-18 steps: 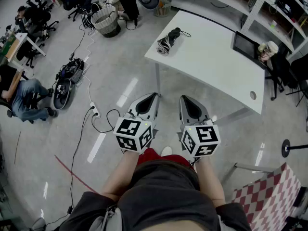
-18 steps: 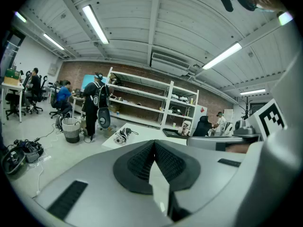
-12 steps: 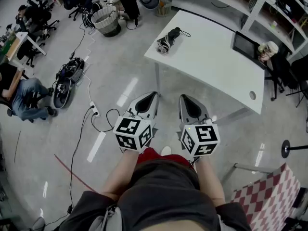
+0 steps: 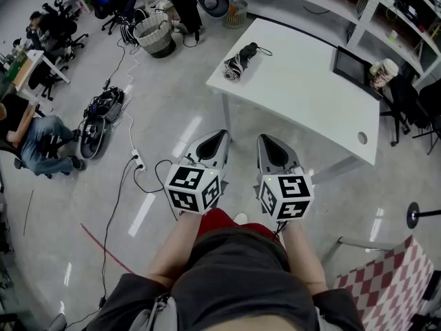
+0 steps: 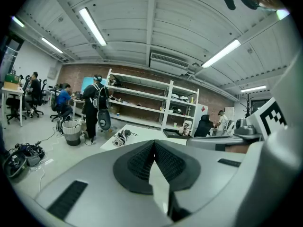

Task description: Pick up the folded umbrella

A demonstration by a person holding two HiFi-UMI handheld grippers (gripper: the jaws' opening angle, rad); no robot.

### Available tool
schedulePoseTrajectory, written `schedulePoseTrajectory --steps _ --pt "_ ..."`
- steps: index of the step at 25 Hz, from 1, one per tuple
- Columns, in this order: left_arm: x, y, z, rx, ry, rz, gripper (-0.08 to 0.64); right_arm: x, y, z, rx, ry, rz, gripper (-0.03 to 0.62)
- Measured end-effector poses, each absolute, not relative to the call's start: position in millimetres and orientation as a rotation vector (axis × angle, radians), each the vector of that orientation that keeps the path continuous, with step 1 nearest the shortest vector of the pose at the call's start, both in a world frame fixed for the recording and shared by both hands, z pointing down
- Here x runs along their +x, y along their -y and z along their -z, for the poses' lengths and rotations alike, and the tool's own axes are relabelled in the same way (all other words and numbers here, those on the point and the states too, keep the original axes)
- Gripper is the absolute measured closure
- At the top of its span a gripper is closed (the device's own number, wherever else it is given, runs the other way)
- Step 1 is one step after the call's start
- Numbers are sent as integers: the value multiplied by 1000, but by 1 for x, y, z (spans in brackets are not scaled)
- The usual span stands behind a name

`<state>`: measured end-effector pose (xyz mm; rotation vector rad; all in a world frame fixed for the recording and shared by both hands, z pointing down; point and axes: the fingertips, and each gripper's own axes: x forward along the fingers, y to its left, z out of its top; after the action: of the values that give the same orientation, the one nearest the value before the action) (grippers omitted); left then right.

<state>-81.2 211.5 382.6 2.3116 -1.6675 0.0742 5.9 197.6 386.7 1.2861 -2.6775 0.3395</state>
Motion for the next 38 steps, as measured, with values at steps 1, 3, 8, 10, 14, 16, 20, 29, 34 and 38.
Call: schedulePoseTrajectory --steps 1,3,8,10,14,16,20,29,34,38 --pt "-80 -211 -382 2313 1668 -72 546 7 -196 -385 1290 2679 -337 574" --pt "-78 -209 -381 2313 1669 -68 546 9 -193 -383 1299 2680 -331 574" --pt "-77 -204 -383 2301 1676 -61 546 17 -186 -378 1329 2676 -315 574" --pt "-77 -201 -385 2298 1678 -66 546 19 -182 -377 1337 2673 -317 574" --pt "-79 -194 -383 2297 1696 -68 546 22 -175 -377 1340 2672 -318 574" --pt "-79 -190 -382 2295 1700 -66 546 23 -171 -377 1337 2672 -318 574" --pt "-80 -180 -382 2287 1698 -61 546 25 -161 -378 1348 2667 -333 574" --pt "-85 -150 -387 2285 1692 -94 546 22 -134 -383 1360 2654 -368 574" --pt "-93 -124 -390 2278 1690 -94 546 18 -111 -386 1364 2643 -375 574" --pt "-101 -101 -395 2277 1684 -98 546 11 -90 -391 1372 2629 -385 574"
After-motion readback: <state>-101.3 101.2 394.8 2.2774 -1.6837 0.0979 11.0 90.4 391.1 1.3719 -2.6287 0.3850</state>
